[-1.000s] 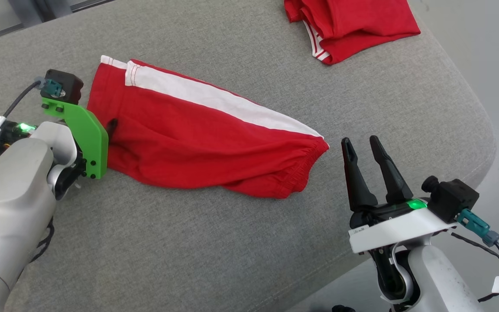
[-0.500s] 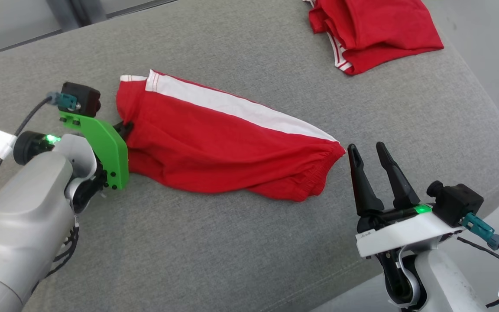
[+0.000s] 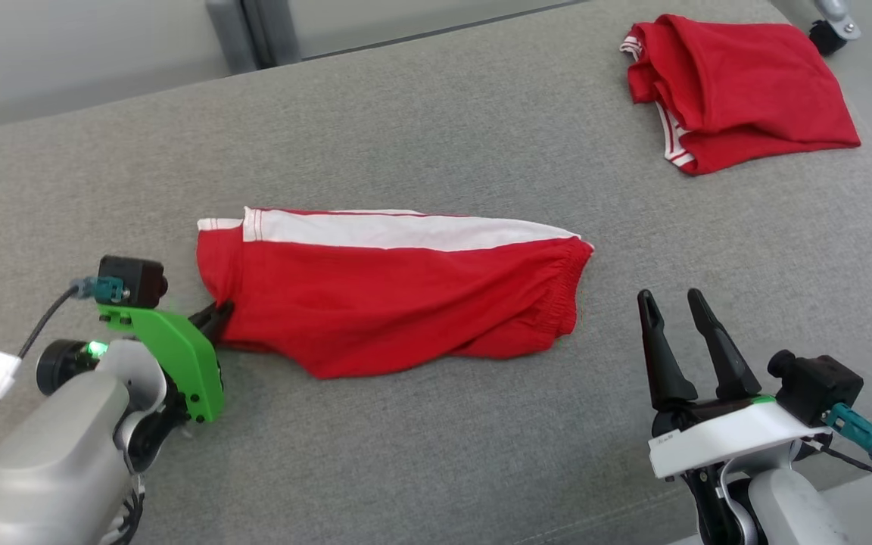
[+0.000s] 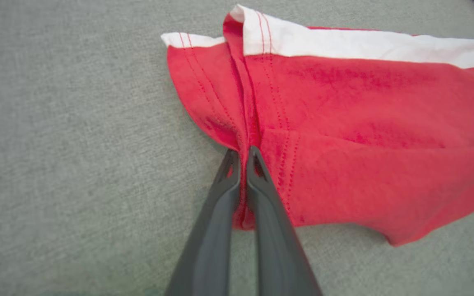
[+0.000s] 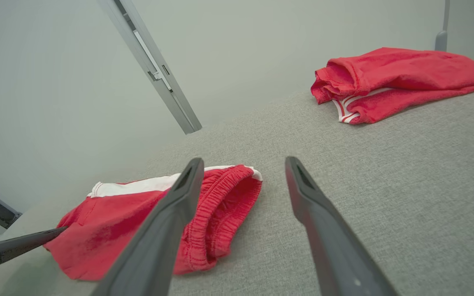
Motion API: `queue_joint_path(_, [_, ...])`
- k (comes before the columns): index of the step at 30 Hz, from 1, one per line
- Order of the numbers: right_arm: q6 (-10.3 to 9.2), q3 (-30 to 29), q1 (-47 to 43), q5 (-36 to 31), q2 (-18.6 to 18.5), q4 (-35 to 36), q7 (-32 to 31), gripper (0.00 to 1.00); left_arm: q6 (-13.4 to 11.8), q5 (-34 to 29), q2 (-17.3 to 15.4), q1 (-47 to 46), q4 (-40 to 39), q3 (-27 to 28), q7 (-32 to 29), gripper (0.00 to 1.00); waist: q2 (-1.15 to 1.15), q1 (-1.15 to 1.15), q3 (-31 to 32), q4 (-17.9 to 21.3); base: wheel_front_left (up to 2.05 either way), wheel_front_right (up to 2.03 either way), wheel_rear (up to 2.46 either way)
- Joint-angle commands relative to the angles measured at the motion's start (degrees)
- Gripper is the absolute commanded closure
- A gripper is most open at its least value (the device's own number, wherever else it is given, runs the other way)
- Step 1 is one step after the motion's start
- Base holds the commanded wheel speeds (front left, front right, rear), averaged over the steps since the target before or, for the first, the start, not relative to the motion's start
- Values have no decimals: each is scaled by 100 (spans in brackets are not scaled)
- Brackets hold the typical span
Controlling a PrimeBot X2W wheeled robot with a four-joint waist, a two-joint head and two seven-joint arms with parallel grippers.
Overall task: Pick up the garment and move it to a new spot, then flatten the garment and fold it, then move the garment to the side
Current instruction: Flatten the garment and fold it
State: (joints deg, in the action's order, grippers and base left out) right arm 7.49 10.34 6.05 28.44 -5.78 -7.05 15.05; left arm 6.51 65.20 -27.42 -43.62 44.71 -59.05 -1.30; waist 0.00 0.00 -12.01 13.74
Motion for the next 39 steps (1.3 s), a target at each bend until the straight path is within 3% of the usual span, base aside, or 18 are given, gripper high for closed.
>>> queue_joint_path(1, [-2, -18, -87, -38, -28, -11, 15, 0, -62, 109, -58, 237, -43, 40, 74, 100, 0, 0, 176, -216, 0, 0, 0])
queue_joint_path(8, [-2, -65, -131, -57, -107, -56, 15, 0, -254, 248, -10, 774, -253, 123, 433, 100, 0, 0, 195, -386, 0, 0, 0])
queue_joint_path(10, [-2, -58, -117, -61, -125, -74, 15, 0, -355, 170, 39, 811, -272, 145, 641, 10, 0, 0, 205, -418, 0, 0, 0])
queue_joint_path(11, [-2, -55, -108, -65, -132, -84, 15, 0, -397, 149, 72, 832, -271, 163, 747, 0, 0, 0, 215, -433, 0, 0, 0])
queue_joint_path(17, [-2, -38, -77, -98, -160, -131, 15, 0, -563, -4, 223, 901, -290, 383, 1486, 0, 0, 0, 362, -519, 0, 0, 0])
queue_joint_path(21, [-2, -55, -125, -110, -169, -130, 15, 0, -723, -272, 267, 975, -424, 720, 1645, 0, 0, 0, 469, -617, 0, 0, 0])
queue_joint_path(31, [-2, -121, -188, -161, -194, -135, 15, 0, -994, -1891, 537, 1883, -1655, 2842, 1646, 0, 0, 0, 703, -916, 0, 0, 0])
queue_joint_path(39, [-2, -187, -264, -191, -240, -201, 15, 0, -901, -3106, 1010, 2809, -2496, 4335, 1646, 0, 0, 0, 949, -1083, 0, 0, 0])
